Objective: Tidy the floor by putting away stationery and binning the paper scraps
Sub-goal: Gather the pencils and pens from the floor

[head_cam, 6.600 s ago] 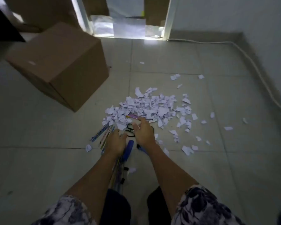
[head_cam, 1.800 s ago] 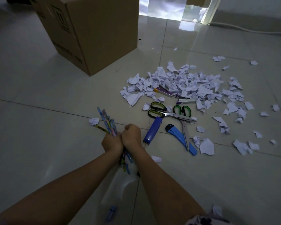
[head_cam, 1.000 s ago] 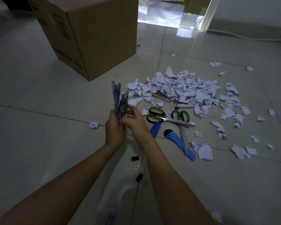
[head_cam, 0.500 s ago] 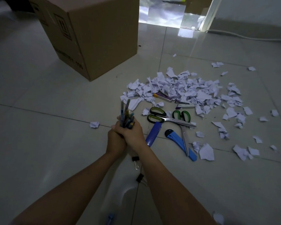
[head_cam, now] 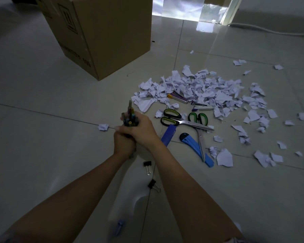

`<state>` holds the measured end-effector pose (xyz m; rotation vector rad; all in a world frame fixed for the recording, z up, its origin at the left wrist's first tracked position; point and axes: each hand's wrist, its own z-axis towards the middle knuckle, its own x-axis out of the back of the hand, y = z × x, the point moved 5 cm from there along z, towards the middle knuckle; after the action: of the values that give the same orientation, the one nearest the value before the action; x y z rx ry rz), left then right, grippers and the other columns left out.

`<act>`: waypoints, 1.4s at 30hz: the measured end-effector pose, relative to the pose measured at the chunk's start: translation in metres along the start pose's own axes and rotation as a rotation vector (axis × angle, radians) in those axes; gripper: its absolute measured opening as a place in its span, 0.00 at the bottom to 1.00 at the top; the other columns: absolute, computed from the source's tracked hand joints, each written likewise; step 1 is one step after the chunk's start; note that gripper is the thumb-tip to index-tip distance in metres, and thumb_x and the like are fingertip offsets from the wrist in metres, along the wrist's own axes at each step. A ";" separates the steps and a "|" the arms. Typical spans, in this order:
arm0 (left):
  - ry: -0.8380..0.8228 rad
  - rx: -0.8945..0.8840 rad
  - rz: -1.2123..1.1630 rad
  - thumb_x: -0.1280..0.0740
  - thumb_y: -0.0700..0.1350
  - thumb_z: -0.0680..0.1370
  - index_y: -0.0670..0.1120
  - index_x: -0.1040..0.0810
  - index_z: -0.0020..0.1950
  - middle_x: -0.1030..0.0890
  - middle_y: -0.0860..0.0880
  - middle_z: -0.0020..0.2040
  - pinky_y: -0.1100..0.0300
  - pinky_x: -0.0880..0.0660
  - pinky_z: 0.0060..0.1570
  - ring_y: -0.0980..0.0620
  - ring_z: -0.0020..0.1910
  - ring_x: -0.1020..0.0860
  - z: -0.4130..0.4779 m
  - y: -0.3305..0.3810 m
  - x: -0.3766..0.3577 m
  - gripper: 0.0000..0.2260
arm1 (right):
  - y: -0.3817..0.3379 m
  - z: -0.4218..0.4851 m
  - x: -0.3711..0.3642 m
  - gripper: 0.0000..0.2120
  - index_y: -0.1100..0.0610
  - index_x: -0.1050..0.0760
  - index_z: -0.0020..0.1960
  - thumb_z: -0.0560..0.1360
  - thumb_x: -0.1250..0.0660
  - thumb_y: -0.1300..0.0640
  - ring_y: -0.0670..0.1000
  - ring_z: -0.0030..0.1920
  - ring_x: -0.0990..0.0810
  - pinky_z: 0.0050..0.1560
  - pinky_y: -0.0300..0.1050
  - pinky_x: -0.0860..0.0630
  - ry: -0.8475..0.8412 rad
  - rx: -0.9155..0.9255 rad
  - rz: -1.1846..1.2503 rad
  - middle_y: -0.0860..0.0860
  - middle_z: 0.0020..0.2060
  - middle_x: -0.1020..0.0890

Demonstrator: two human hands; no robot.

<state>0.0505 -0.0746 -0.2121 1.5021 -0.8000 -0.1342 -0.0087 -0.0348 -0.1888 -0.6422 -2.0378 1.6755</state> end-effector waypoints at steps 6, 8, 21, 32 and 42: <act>-0.051 0.184 0.080 0.33 0.37 0.72 0.42 0.28 0.36 0.24 0.46 0.30 0.60 0.29 0.31 0.47 0.30 0.25 0.000 -0.021 0.011 0.06 | 0.025 -0.013 0.036 0.18 0.57 0.25 0.56 0.77 0.38 0.43 0.51 0.53 0.24 0.51 0.43 0.29 0.205 -0.169 -0.096 0.52 0.51 0.22; -0.088 0.291 0.170 0.33 0.36 0.71 0.45 0.30 0.31 0.24 0.46 0.29 0.60 0.28 0.32 0.46 0.29 0.25 -0.007 -0.032 0.017 0.10 | 0.044 -0.020 0.036 0.13 0.62 0.25 0.44 0.77 0.37 0.52 0.54 0.47 0.24 0.45 0.44 0.29 0.061 -0.240 -0.634 0.56 0.42 0.23; -0.589 0.640 0.363 0.27 0.31 0.67 0.35 0.25 0.35 0.23 0.39 0.27 0.58 0.25 0.25 0.47 0.20 0.24 -0.097 -0.081 0.050 0.08 | 0.065 -0.053 0.008 0.13 0.67 0.25 0.57 0.74 0.37 0.64 0.63 0.57 0.22 0.45 0.47 0.30 -0.095 -0.410 -0.995 0.64 0.55 0.22; -0.562 0.494 0.805 0.28 0.44 0.70 0.39 0.26 0.53 0.23 0.40 0.58 0.58 0.26 0.48 0.44 0.56 0.22 -0.143 -0.112 0.051 0.16 | 0.087 -0.071 0.006 0.31 0.65 0.28 0.63 0.67 0.25 0.50 0.57 0.60 0.25 0.64 0.56 0.28 -0.493 -0.701 -1.258 0.58 0.62 0.26; -0.506 0.548 0.537 0.23 0.37 0.60 0.39 0.24 0.35 0.23 0.44 0.36 0.62 0.30 0.26 0.47 0.35 0.24 -0.116 -0.086 0.045 0.12 | 0.071 -0.071 0.015 0.10 0.62 0.30 0.38 0.74 0.37 0.55 0.53 0.33 0.27 0.37 0.45 0.24 -0.298 -0.622 -0.853 0.55 0.33 0.27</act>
<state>0.1809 -0.0125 -0.2584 1.7206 -1.7278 0.1266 0.0269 0.0415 -0.2456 0.3348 -2.5232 0.6648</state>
